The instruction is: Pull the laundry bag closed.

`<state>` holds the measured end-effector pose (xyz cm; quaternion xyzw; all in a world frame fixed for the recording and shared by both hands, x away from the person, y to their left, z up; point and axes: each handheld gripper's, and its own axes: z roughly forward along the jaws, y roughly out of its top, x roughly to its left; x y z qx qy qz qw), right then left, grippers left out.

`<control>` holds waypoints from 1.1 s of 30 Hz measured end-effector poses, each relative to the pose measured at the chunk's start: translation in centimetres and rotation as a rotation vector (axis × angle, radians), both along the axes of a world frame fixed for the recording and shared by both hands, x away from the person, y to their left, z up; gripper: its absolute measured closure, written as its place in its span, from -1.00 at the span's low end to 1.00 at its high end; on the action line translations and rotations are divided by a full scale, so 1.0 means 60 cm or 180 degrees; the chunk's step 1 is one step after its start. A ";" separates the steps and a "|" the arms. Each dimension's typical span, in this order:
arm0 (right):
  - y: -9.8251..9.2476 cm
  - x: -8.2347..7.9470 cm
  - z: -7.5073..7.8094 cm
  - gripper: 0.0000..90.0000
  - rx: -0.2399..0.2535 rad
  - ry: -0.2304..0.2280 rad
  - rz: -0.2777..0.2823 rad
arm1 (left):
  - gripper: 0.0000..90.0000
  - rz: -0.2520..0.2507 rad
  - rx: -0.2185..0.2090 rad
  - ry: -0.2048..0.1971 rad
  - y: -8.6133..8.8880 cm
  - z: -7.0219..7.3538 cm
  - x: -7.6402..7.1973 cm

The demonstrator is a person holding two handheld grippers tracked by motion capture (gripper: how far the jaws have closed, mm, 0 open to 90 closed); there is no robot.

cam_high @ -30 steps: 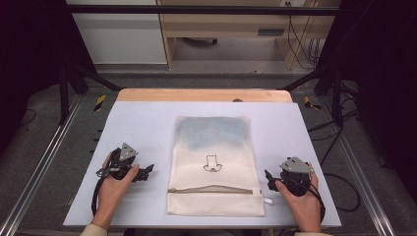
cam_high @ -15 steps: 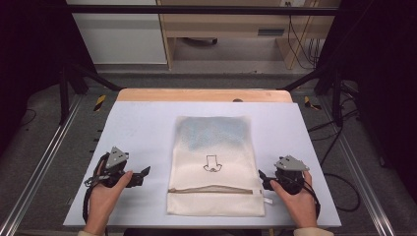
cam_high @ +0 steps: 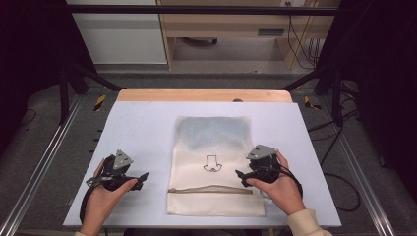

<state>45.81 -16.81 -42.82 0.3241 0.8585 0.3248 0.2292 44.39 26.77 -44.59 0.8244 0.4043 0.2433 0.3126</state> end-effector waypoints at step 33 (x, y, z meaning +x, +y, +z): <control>0.208 -0.002 0.044 0.09 -0.0572 0.0578 0.0934 | -0.82 0.0136 -0.0204 -0.0305 0.031 0.011 -0.020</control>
